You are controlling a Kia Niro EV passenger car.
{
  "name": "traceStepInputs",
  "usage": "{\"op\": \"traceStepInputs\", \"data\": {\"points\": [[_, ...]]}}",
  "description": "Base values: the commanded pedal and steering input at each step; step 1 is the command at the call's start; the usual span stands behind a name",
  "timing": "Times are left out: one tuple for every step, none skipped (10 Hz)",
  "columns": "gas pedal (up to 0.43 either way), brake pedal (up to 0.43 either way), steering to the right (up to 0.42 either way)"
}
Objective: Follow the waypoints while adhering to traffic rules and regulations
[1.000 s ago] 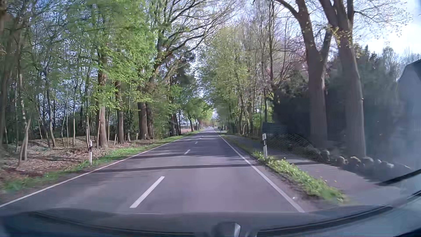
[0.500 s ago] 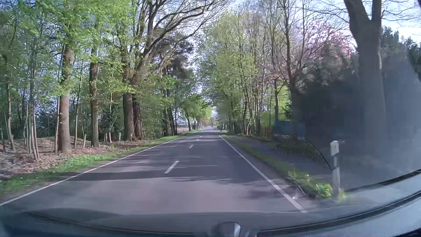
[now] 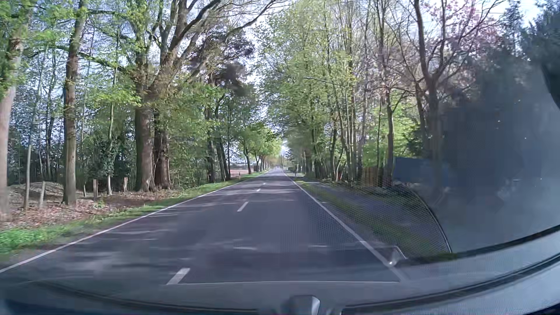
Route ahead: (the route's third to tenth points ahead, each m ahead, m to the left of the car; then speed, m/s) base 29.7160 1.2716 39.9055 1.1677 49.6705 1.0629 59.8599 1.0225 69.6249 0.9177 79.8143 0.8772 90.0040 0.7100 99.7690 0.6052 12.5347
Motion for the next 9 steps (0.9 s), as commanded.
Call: {"op": "traceStepInputs", "data": {"points": [[0.067,0.0,-0.003],[0.067,0.0,-0.003],[0.067,0.0,-0.003],[0.067,0.0,-0.003],[0.067,0.0,-0.003],[0.067,0.0,-0.003],[0.067,0.0,-0.003],[0.067,0.0,-0.003],[0.067,0.0,-0.003]]}}
